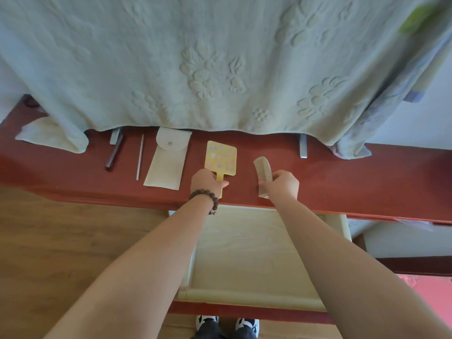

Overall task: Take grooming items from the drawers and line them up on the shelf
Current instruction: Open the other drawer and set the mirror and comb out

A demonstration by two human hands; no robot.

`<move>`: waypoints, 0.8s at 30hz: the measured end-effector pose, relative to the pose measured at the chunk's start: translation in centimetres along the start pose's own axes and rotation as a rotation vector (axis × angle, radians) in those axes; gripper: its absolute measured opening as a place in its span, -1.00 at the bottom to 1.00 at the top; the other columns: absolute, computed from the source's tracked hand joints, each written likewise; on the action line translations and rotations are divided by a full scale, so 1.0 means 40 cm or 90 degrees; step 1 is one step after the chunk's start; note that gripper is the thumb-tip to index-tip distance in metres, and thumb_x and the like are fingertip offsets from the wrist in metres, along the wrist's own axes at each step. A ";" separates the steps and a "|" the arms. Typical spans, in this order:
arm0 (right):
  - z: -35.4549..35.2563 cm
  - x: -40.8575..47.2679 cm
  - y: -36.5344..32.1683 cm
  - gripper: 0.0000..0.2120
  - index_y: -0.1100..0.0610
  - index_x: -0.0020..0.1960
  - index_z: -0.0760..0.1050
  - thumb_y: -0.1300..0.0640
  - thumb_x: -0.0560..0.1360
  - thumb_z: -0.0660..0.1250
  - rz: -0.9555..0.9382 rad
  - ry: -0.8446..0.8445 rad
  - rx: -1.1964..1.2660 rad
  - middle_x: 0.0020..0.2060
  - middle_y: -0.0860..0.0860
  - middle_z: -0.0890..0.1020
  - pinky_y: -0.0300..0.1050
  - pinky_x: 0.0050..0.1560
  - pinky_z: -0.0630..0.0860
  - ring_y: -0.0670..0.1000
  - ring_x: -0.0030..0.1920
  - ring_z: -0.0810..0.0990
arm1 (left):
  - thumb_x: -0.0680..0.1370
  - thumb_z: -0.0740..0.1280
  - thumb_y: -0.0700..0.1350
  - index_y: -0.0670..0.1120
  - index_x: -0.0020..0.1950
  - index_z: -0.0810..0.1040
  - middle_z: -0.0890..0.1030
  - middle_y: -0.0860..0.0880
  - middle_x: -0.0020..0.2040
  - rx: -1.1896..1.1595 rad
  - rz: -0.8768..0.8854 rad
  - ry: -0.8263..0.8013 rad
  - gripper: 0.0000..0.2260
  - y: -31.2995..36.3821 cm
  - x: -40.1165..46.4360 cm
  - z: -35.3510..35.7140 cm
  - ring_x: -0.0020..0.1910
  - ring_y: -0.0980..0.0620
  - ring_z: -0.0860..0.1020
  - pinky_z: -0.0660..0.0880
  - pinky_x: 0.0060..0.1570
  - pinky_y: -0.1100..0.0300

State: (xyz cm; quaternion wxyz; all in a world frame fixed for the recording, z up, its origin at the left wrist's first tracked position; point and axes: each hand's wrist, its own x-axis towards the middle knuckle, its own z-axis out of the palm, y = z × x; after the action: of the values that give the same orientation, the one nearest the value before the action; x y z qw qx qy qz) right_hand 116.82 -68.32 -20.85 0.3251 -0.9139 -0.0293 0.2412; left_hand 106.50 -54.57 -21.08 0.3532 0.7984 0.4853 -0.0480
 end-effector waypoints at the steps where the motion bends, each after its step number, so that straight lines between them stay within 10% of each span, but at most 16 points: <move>1: 0.002 0.001 0.002 -0.74 0.18 0.04 0.55 0.13 0.40 0.49 -0.002 0.011 -0.010 -0.02 0.11 0.65 -0.22 -0.36 0.42 0.03 -0.21 0.54 | 0.46 0.44 0.02 -0.21 -0.05 0.55 0.63 -0.12 -0.04 0.019 0.011 0.016 -0.71 0.001 -0.001 0.004 -0.01 -0.09 0.59 0.44 -0.11 0.16; 9: 0.011 -0.007 0.020 -0.69 0.18 0.10 0.47 0.05 0.46 0.43 -0.036 0.017 -0.070 -0.02 0.11 0.62 -0.04 -0.23 0.61 0.11 -0.17 0.63 | 0.49 0.33 0.18 -0.10 0.03 0.48 0.55 -0.03 -0.11 0.197 0.155 0.110 -0.64 -0.044 -0.027 0.033 -0.18 0.01 0.49 0.41 -0.30 0.16; 13: 0.000 -0.037 0.068 -0.52 0.13 0.33 0.38 -0.08 0.51 0.33 -0.179 0.028 -0.222 0.21 0.09 0.47 0.02 0.09 0.47 0.12 0.19 0.43 | 0.48 0.37 0.13 -0.13 0.21 0.47 0.49 -0.12 0.20 0.204 0.353 0.176 -0.56 -0.101 -0.041 0.051 0.20 -0.13 0.45 0.48 0.07 0.02; 16: -0.003 -0.076 0.120 -0.37 0.10 0.49 0.19 -0.15 0.53 0.25 -0.315 0.045 -0.268 0.48 0.06 0.21 0.03 0.45 0.18 0.09 0.49 0.10 | 0.52 0.18 0.27 -0.11 0.50 0.19 0.14 -0.12 0.54 0.294 0.398 0.101 -0.33 -0.131 -0.064 0.061 0.52 -0.15 0.09 0.17 0.44 -0.12; 19: 0.012 -0.100 0.162 -0.23 0.09 0.56 -0.14 -0.31 0.53 0.00 -0.365 -0.022 -0.414 0.55 0.02 -0.19 0.04 0.53 -0.21 0.03 0.53 -0.30 | 0.52 -0.01 0.35 -0.08 0.56 -0.12 -0.18 -0.08 0.57 0.395 0.419 0.015 -0.23 -0.158 -0.094 0.079 0.54 -0.09 -0.19 -0.08 0.49 -0.17; 24: 0.052 -0.098 0.158 -0.25 0.13 0.55 -0.25 -0.31 0.55 -0.18 -0.312 -0.088 -0.502 0.54 0.04 -0.26 0.05 0.52 -0.27 0.01 0.52 -0.33 | 0.51 -0.01 0.36 -0.09 0.53 -0.31 -0.34 -0.05 0.54 0.431 0.373 -0.038 -0.17 -0.174 -0.119 0.108 0.51 -0.01 -0.33 -0.20 0.47 -0.16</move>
State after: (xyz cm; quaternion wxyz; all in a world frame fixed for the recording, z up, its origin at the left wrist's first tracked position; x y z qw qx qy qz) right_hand 111.75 -72.91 -24.43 -0.0027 -0.9156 -0.3554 0.1880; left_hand 99.54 -58.77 -25.89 0.0845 0.9710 0.1851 -0.1253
